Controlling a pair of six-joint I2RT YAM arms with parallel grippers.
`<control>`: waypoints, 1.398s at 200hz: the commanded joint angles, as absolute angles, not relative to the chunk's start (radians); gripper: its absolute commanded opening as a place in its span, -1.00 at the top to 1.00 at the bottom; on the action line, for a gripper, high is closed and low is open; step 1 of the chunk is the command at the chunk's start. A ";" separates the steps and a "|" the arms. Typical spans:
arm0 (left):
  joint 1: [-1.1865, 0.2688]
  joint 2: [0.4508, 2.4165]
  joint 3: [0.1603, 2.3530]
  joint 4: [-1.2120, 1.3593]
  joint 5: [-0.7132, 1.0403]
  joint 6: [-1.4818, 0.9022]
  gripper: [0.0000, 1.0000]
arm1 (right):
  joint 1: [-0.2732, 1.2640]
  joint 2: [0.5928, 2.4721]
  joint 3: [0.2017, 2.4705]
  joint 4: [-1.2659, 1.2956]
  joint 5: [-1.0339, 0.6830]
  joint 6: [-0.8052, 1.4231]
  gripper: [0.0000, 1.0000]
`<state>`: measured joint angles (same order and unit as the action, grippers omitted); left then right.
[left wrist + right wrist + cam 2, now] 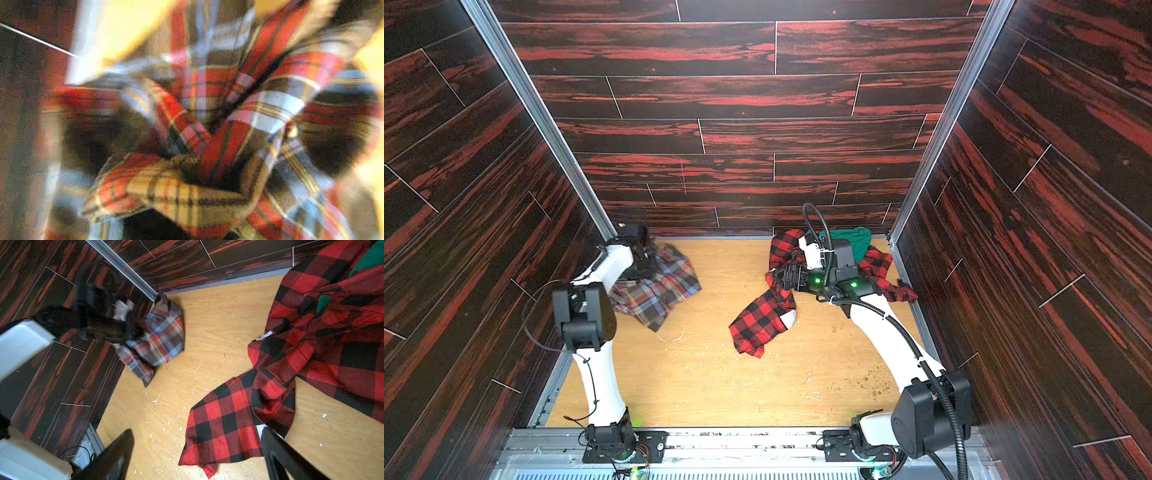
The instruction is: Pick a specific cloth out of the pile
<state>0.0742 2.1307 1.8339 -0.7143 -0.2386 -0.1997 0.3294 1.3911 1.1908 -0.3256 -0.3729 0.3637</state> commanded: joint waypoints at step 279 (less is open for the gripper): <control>0.058 1.502 1.373 -0.419 -0.151 -0.174 -0.97 | 0.302 1.279 1.047 -0.112 -0.027 0.356 -0.97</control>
